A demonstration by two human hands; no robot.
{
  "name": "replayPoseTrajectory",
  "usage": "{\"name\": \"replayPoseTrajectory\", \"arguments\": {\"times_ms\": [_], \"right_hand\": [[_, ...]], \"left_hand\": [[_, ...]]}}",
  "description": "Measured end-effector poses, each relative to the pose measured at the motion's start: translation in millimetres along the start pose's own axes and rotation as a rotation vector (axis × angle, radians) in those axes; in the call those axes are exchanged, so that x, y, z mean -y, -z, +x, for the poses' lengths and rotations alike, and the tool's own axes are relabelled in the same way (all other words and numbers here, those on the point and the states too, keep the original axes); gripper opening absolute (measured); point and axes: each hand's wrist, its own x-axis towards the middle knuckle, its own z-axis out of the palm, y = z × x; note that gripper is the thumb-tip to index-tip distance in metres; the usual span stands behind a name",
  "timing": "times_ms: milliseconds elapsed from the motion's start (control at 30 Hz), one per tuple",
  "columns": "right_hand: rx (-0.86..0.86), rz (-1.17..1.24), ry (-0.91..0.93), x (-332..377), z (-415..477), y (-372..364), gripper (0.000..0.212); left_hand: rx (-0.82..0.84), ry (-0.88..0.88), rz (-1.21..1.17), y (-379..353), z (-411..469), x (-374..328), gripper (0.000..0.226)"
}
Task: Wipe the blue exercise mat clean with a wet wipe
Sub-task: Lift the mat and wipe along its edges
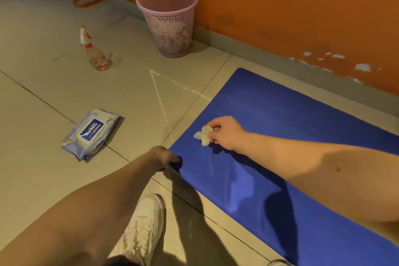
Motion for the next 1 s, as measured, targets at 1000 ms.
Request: {"name": "replayPoseTrajectory", "arguments": {"times_ms": [1000], "right_hand": [[-0.028,-0.658,0.585,64,29,14,0.031]], "left_hand": [[-0.284,-0.610,0.018,26,-138,-41,0.031]]}}
